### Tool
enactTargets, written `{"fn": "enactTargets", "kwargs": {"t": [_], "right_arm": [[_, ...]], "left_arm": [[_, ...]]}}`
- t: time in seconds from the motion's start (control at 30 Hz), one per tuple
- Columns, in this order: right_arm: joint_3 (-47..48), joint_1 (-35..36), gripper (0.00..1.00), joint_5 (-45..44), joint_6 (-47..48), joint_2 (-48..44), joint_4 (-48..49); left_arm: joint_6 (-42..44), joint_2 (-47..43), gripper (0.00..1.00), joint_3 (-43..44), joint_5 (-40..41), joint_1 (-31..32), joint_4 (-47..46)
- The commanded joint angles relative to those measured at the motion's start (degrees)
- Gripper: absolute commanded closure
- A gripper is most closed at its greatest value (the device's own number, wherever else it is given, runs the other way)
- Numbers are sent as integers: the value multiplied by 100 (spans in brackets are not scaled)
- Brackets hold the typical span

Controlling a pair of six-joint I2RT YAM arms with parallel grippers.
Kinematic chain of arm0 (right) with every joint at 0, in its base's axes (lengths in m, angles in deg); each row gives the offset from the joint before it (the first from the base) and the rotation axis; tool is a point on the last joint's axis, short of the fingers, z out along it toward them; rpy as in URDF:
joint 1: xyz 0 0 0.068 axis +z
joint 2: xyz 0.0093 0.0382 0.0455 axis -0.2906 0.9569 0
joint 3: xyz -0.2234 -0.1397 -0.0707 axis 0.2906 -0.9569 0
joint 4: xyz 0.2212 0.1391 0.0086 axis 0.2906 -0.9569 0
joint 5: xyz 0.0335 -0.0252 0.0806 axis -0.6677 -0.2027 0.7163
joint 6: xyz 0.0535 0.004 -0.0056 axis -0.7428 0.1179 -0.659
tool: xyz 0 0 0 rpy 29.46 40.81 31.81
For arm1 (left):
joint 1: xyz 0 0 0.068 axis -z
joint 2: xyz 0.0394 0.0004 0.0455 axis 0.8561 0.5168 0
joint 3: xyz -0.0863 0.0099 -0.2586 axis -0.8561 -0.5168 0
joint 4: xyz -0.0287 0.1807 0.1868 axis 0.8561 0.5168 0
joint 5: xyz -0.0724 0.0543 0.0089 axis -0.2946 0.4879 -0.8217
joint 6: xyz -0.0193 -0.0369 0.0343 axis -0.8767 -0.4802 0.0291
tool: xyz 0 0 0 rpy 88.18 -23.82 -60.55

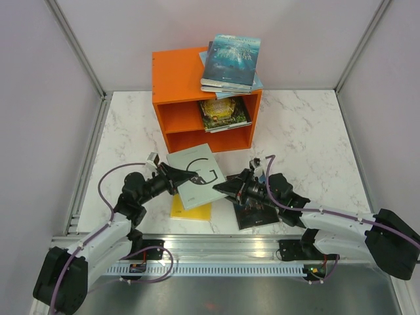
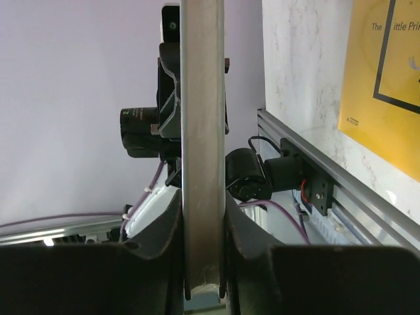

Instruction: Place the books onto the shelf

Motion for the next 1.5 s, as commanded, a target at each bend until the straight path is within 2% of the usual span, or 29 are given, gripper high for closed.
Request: {"fn": "enactTargets", "kwargs": {"t": [0.0,0.07,0.1,0.13,0.23,0.4,0.43,0.47,0.63,0.73,0.97,1.07,1.47], "right_arm": [[338,30,100,-162,-83,7,394],[391,30,100,-188,5,-80,218],[409,30,100,-240,40,-142,35],[426,30,100,-275,67,-212,-89],[461,13,100,-478,199,-599,-536],[645,13,100,-478,356,-802,-740],[716,13,100,-478,400,-810,-888],[882,13,100,-469,462,-819,-959],[1392,13,100,-434,717,-741,-1329],[1604,4,100,-417,726,-714,-1355],[2060,-48,100,-443,752,-652,-1452],[2263,-276,100,-303,717,-503,-1382],[3414,-2350,100,1112,621,586,-952]], "left_arm": [[154,-161,95,299,5,-2,235],[417,-117,77,431,-180,-2,700],[610,-47,58,554,-363,-2,825],[725,-12,50,633,-469,-11,913],[1163,-11,35,898,-900,-55,1458],[1692,-546,20,1099,-1085,-283,2581],[1832,-669,5,1144,-1138,-345,2688],[1920,-723,0,1214,-1199,-493,2855],[3018,-995,0,2031,-1183,-723,4583],[3318,-1153,0,2260,-989,-749,5070],[3617,-1180,0,2524,-910,-758,5405],[3635,-1189,0,2559,-875,-767,5414],[3617,-1198,0,2620,-840,-767,5440]]}}
